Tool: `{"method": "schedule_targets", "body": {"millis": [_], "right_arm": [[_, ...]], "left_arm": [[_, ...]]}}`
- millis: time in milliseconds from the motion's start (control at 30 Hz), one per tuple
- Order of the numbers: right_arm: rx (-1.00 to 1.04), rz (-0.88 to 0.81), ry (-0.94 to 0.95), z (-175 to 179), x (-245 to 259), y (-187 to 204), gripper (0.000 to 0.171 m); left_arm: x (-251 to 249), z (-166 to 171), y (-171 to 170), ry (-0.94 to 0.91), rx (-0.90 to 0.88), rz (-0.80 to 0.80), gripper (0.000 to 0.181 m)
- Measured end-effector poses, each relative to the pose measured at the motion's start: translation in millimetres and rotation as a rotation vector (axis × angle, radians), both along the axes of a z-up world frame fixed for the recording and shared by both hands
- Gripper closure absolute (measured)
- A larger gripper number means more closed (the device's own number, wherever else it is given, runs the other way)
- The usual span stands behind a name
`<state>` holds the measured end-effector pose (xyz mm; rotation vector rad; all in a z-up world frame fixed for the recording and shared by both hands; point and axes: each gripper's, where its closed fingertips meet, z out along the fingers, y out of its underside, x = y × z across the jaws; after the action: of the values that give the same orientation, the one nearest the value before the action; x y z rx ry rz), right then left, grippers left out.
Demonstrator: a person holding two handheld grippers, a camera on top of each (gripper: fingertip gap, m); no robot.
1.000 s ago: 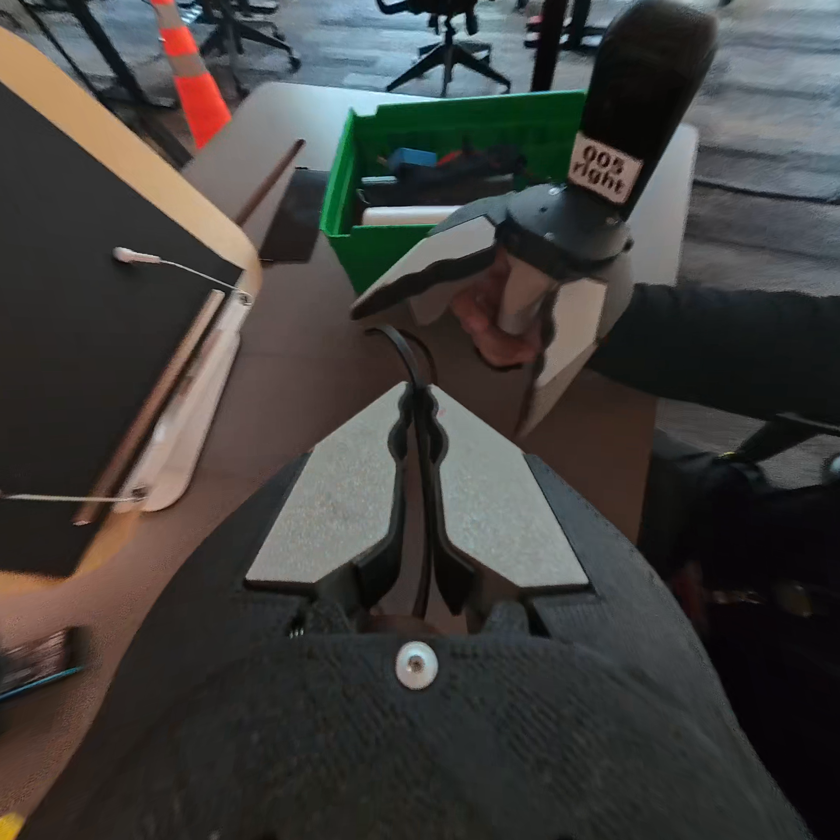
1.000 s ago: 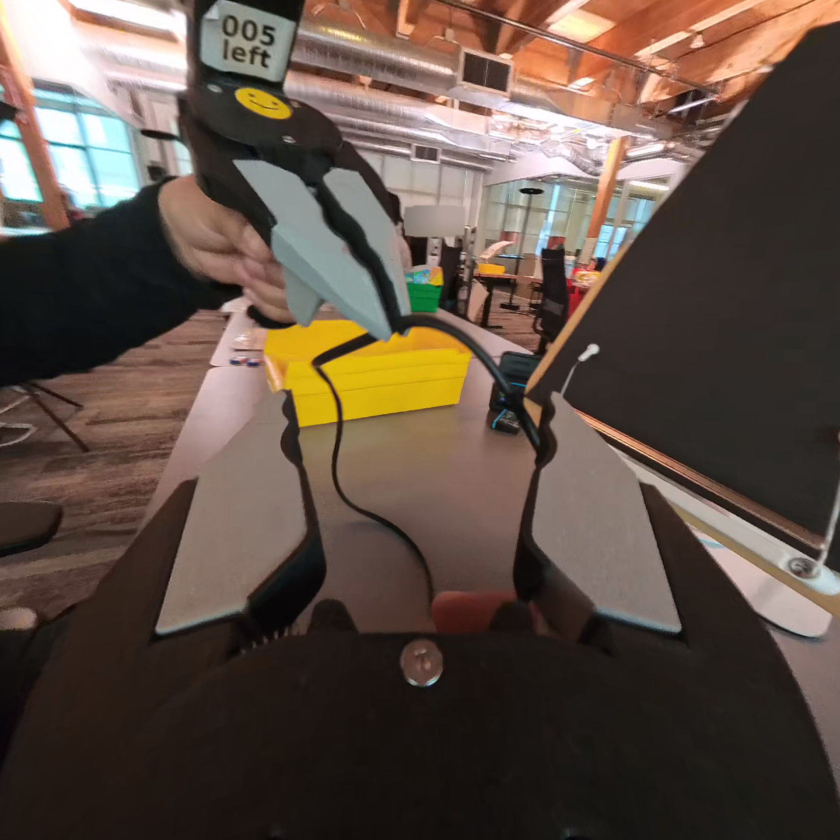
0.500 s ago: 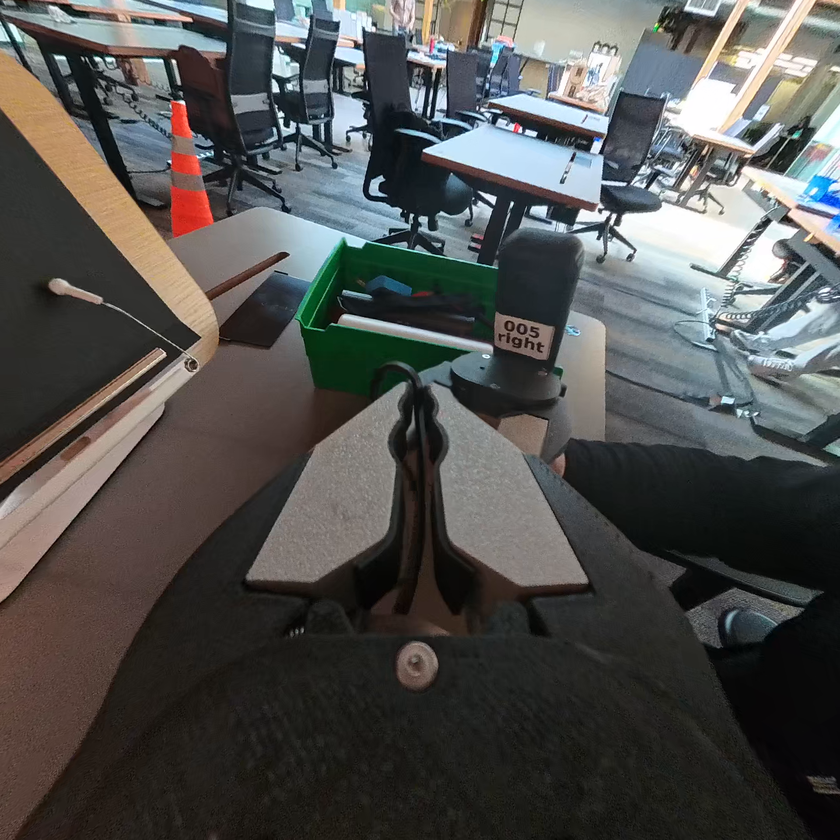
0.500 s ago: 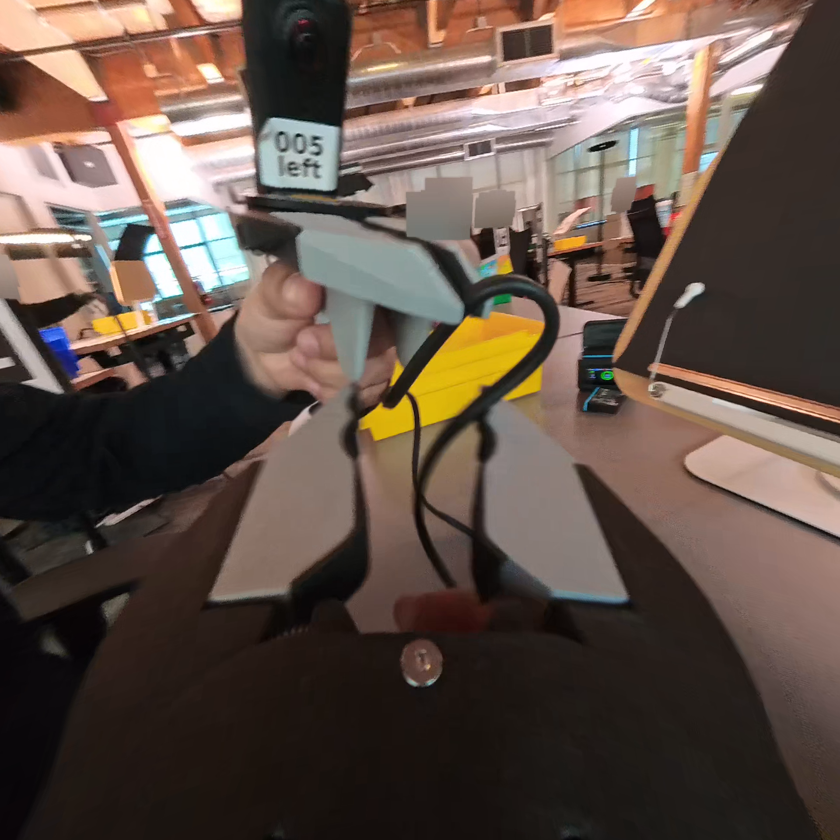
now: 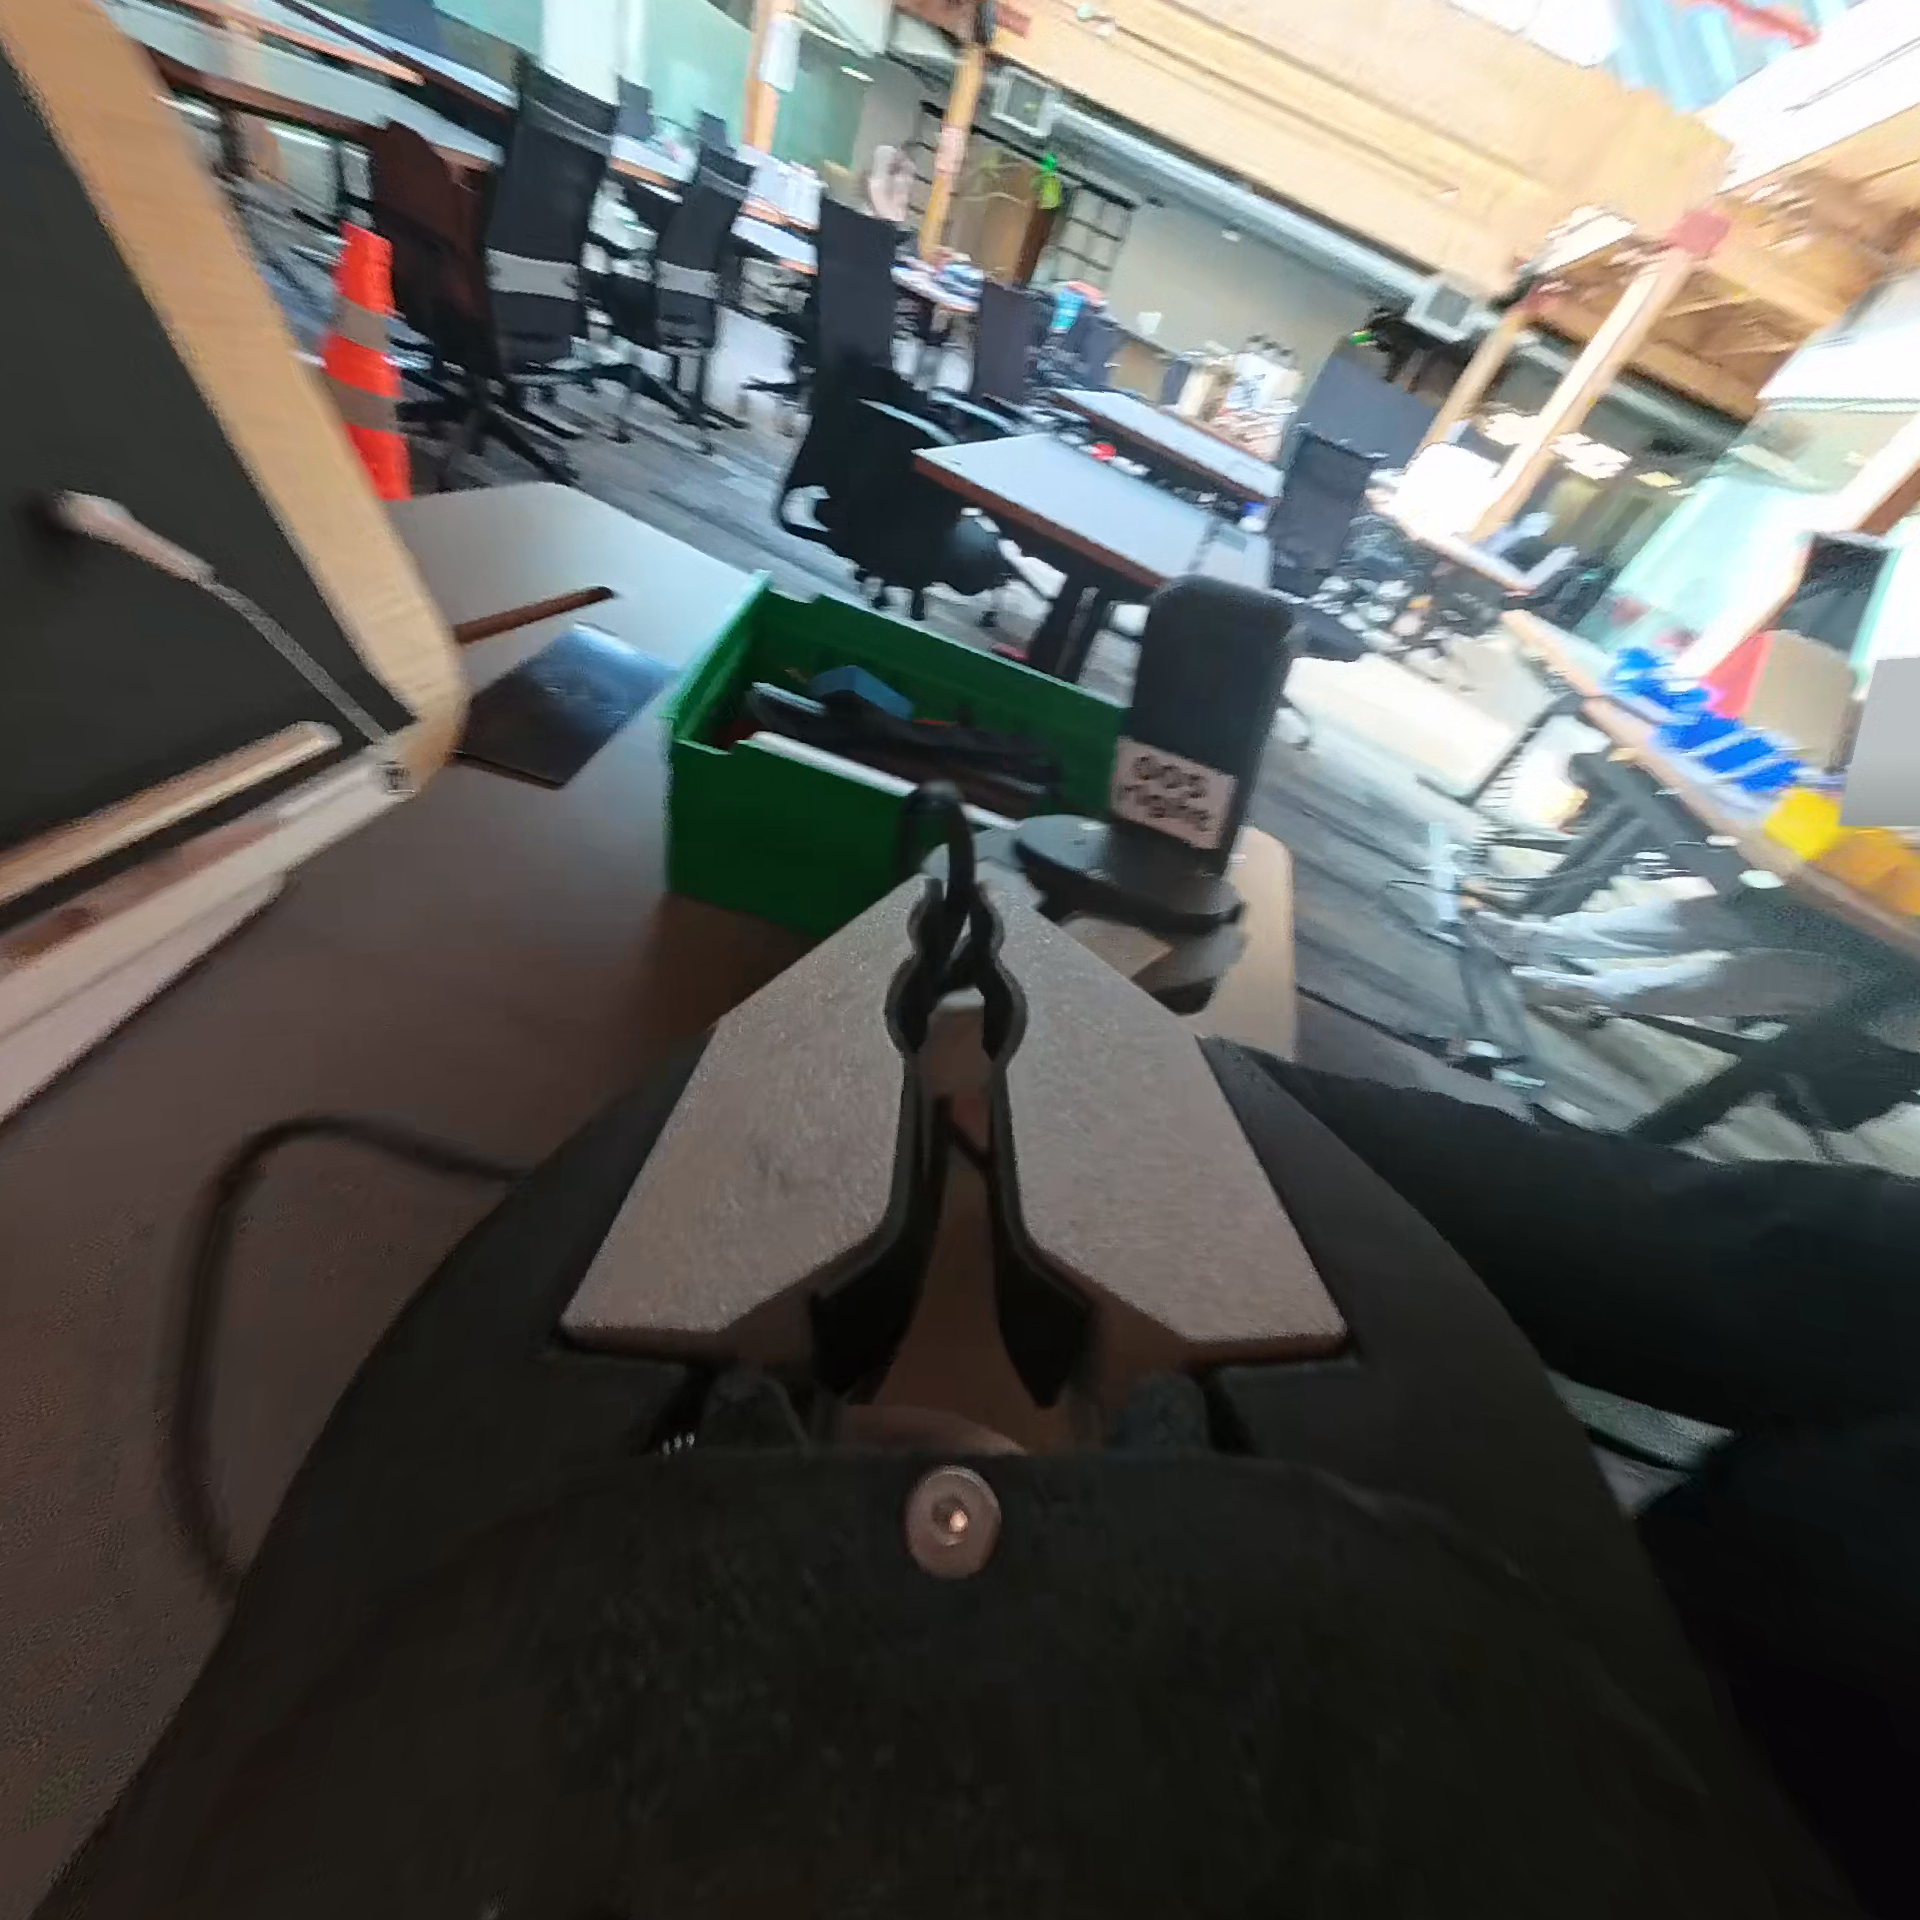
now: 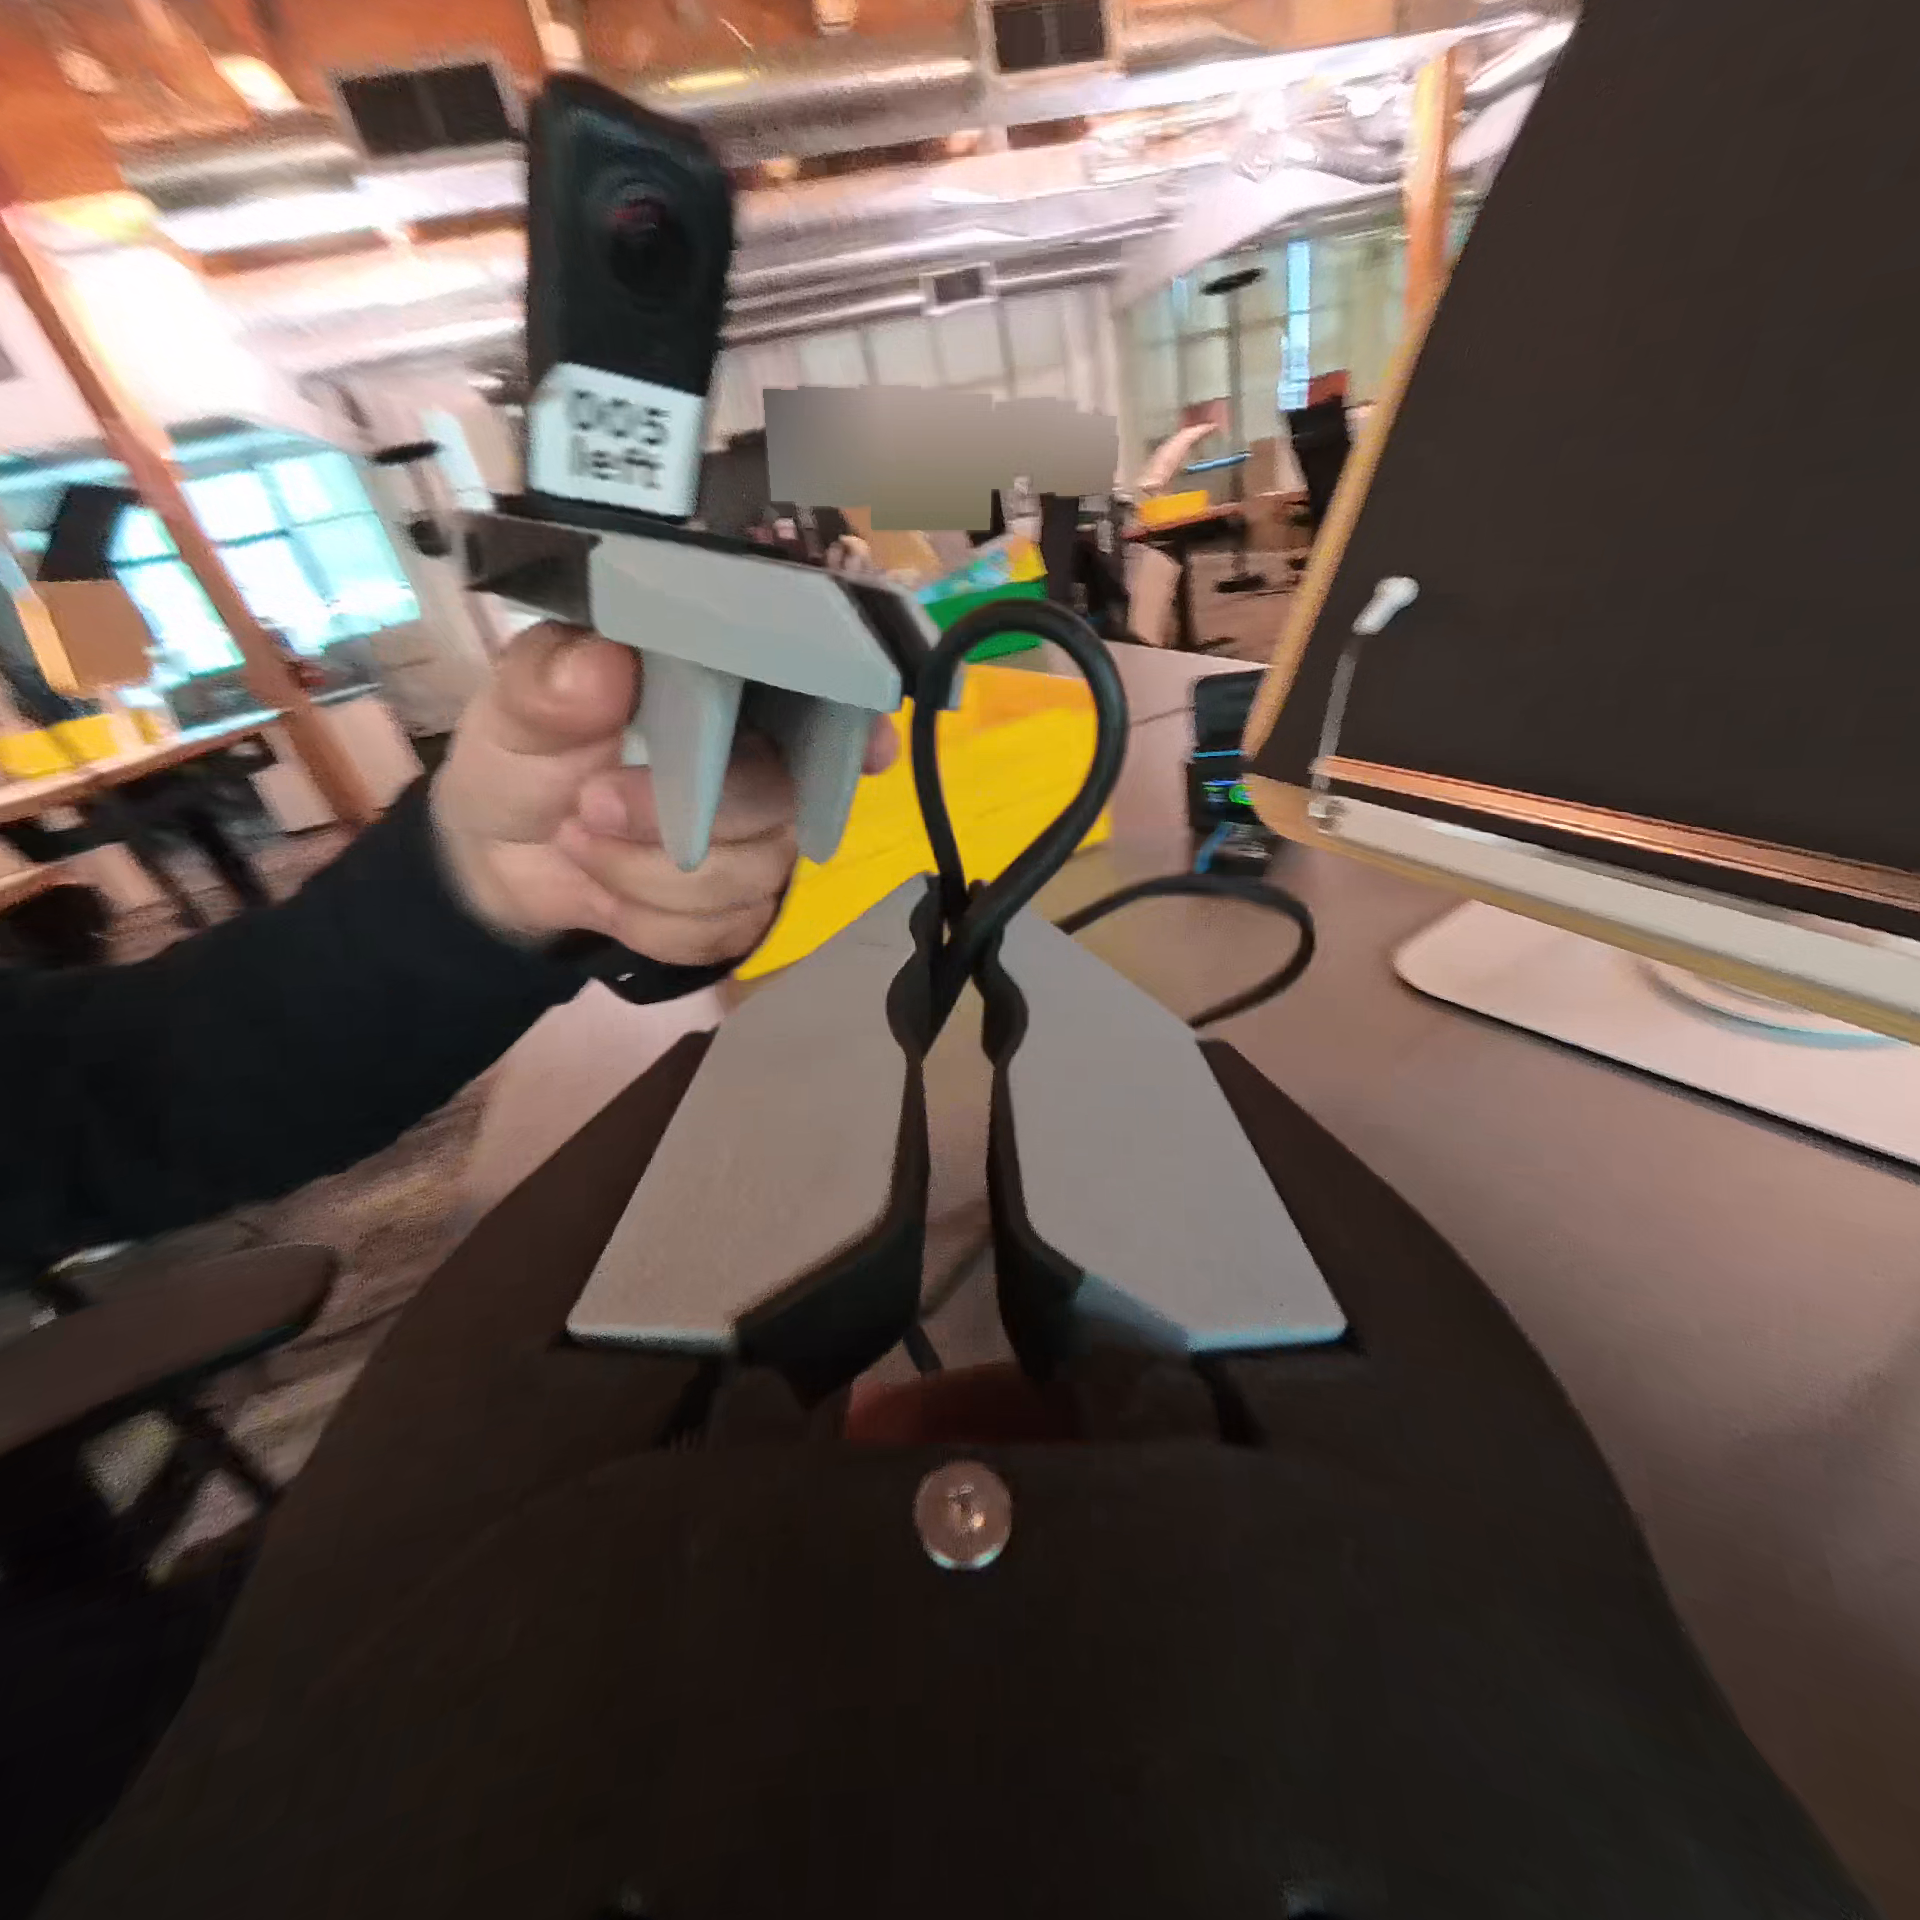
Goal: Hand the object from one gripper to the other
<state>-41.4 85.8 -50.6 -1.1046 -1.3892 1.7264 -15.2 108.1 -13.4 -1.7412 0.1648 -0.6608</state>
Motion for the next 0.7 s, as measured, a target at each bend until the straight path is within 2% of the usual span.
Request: {"method": "schedule_targets", "body": {"millis": [33, 67, 133, 200, 333, 433, 533, 700], "right_arm": [[0.004, -0.051, -0.010, -2, -2, 9, 0.171], [-0.011, -0.104, -0.021, -3, -3, 21, 0.171], [-0.041, -0.214, -0.057, -9, -4, 46, 0.171], [-0.039, -0.292, -0.081, -15, -4, 63, 0.171], [-0.063, -0.298, -0.090, -19, -7, 65, 0.171], [-0.026, -0.284, -0.113, -25, -12, 59, 0.171], [-0.051, -0.158, -0.118, -24, -15, 34, 0.171], [-0.002, -0.111, -0.097, -21, -16, 16, 0.171]], "left_arm": [[-13, -3, 0, 0.052, 0.008, 0.055, 0.172], [-30, -10, 0, 0.135, 0.016, 0.134, 0.153], [-59, -27, -4, 0.296, 0.025, 0.285, 0.133], [-61, -50, -6, 0.383, 0.028, 0.303, 0.125], [-41, -88, 5, 0.437, 0.062, 0.265, 0.105], [-28, -91, 9, 0.455, 0.079, 0.214, 0.097], [-31, -91, 8, 0.520, 0.141, 0.253, 0.105], [-35, -95, 6, 0.580, 0.147, 0.275, 0.114]]}}
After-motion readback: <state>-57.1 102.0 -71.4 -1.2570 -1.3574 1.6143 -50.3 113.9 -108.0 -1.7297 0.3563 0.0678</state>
